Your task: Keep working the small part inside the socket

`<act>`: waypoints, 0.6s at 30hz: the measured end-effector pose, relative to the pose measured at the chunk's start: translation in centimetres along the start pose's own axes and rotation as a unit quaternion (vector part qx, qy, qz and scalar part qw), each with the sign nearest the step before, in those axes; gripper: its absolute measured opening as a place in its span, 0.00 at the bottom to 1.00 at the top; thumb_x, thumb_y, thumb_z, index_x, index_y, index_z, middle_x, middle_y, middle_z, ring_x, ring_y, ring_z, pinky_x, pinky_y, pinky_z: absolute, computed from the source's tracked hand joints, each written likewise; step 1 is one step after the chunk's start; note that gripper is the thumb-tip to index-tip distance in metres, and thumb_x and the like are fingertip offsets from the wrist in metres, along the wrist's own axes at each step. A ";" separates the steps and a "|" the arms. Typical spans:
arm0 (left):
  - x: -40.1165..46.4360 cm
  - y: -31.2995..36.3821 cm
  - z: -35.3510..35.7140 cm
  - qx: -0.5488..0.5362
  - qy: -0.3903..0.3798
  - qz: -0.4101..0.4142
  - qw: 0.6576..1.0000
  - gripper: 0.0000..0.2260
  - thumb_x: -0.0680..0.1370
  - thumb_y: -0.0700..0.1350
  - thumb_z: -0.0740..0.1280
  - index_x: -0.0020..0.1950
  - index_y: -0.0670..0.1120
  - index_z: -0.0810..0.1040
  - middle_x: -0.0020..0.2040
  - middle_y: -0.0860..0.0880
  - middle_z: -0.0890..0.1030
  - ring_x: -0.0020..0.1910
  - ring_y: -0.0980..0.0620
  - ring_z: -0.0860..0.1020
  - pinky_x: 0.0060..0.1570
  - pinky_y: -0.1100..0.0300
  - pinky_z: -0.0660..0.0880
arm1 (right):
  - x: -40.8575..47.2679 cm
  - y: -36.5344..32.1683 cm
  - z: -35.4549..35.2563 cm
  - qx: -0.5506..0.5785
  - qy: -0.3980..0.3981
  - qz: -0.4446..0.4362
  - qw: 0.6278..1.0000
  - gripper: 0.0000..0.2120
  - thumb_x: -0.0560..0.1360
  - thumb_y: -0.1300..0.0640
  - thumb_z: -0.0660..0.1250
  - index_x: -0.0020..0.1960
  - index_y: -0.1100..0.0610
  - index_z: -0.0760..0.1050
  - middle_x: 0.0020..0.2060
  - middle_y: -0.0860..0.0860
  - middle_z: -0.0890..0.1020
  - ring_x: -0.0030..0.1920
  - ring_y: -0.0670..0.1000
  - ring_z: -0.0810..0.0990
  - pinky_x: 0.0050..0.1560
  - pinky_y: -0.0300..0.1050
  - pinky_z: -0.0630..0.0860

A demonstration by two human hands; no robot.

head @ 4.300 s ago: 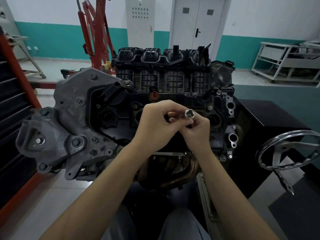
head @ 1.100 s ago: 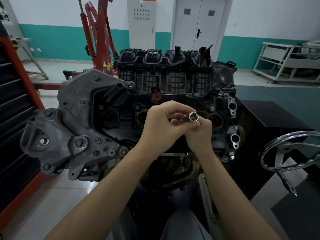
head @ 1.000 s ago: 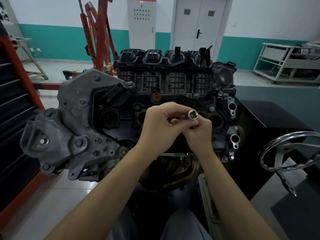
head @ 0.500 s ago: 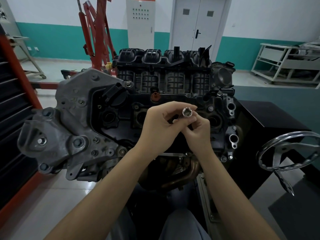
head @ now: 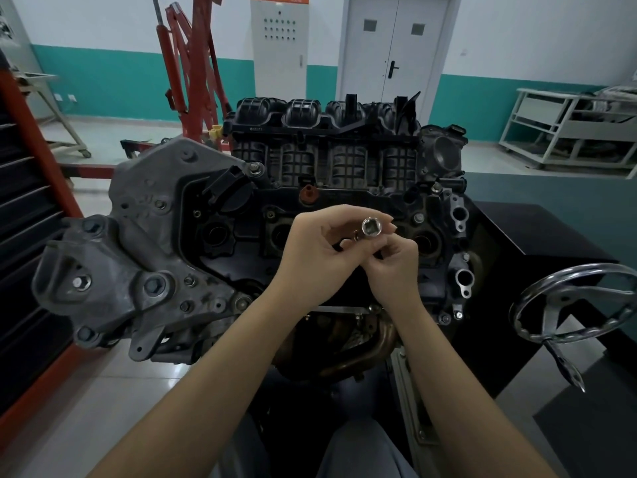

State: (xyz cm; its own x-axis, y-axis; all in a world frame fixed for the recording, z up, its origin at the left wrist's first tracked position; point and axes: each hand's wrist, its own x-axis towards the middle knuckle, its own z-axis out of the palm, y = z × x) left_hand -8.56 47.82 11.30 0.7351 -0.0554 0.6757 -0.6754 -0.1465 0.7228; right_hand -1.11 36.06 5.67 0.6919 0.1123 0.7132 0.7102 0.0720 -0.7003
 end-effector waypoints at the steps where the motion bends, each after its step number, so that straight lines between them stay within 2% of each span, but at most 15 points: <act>1: 0.0 0.0 0.0 0.007 -0.001 -0.003 1.000 0.11 0.71 0.32 0.73 0.51 0.42 0.82 0.47 0.47 0.85 0.50 0.51 0.83 0.53 0.56 0.79 | 0.0 0.0 0.1 0.007 0.005 0.005 1.000 0.11 0.70 0.70 0.71 0.45 0.54 0.82 0.38 0.42 0.85 0.42 0.43 0.83 0.43 0.36 0.77; 4: 0.0 -0.2 0.3 0.047 0.045 -0.005 0.998 0.10 0.68 0.34 0.77 0.47 0.41 0.83 0.43 0.47 0.85 0.45 0.53 0.84 0.49 0.60 0.80 | -0.1 0.1 0.2 0.029 0.008 0.014 0.999 0.06 0.69 0.68 0.73 0.44 0.61 0.83 0.38 0.50 0.85 0.42 0.48 0.84 0.44 0.39 0.78; 6: -0.1 -0.2 0.4 0.055 0.067 -0.003 0.996 0.08 0.68 0.35 0.77 0.44 0.42 0.84 0.41 0.49 0.85 0.43 0.55 0.84 0.46 0.63 0.79 | 0.0 0.2 0.1 0.021 0.004 0.010 1.000 0.07 0.70 0.70 0.73 0.47 0.65 0.82 0.41 0.52 0.85 0.44 0.52 0.84 0.47 0.43 0.79; 9: -0.1 -0.1 0.3 0.033 0.041 -0.015 0.999 0.09 0.69 0.34 0.76 0.48 0.42 0.85 0.44 0.49 0.85 0.45 0.55 0.84 0.49 0.62 0.79 | 0.1 0.0 -0.1 0.005 -0.017 -0.010 1.000 0.10 0.71 0.71 0.70 0.47 0.58 0.81 0.41 0.46 0.85 0.45 0.48 0.84 0.47 0.39 0.77; 13: 0.1 0.2 0.1 0.012 -0.012 -0.031 0.999 0.11 0.71 0.32 0.74 0.52 0.40 0.83 0.48 0.45 0.85 0.50 0.52 0.84 0.54 0.55 0.80 | 0.1 -0.5 0.1 -0.002 -0.005 -0.006 1.000 0.17 0.71 0.69 0.69 0.39 0.46 0.79 0.34 0.37 0.83 0.38 0.38 0.81 0.39 0.29 0.74; 15: 0.0 0.2 0.3 0.039 0.007 -0.034 0.999 0.12 0.69 0.33 0.76 0.50 0.40 0.83 0.46 0.47 0.85 0.48 0.54 0.84 0.52 0.59 0.80 | 0.1 -0.3 0.2 0.001 -0.001 0.002 1.000 0.17 0.70 0.72 0.70 0.40 0.49 0.80 0.35 0.38 0.83 0.38 0.38 0.81 0.39 0.29 0.74; 18: -0.1 0.0 0.4 0.062 0.048 -0.027 0.997 0.08 0.68 0.35 0.78 0.45 0.41 0.84 0.41 0.50 0.85 0.43 0.57 0.83 0.47 0.65 0.78 | 0.0 -0.1 0.1 0.009 -0.003 0.002 1.000 0.11 0.70 0.72 0.71 0.45 0.57 0.82 0.39 0.47 0.85 0.42 0.47 0.84 0.44 0.37 0.77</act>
State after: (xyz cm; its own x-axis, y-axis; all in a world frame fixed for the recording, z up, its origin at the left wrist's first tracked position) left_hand -8.67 47.45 11.17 0.7566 0.0504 0.6519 -0.6184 -0.2688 0.7385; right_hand -1.20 36.16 5.80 0.6945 0.1187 0.7097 0.7043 0.0893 -0.7042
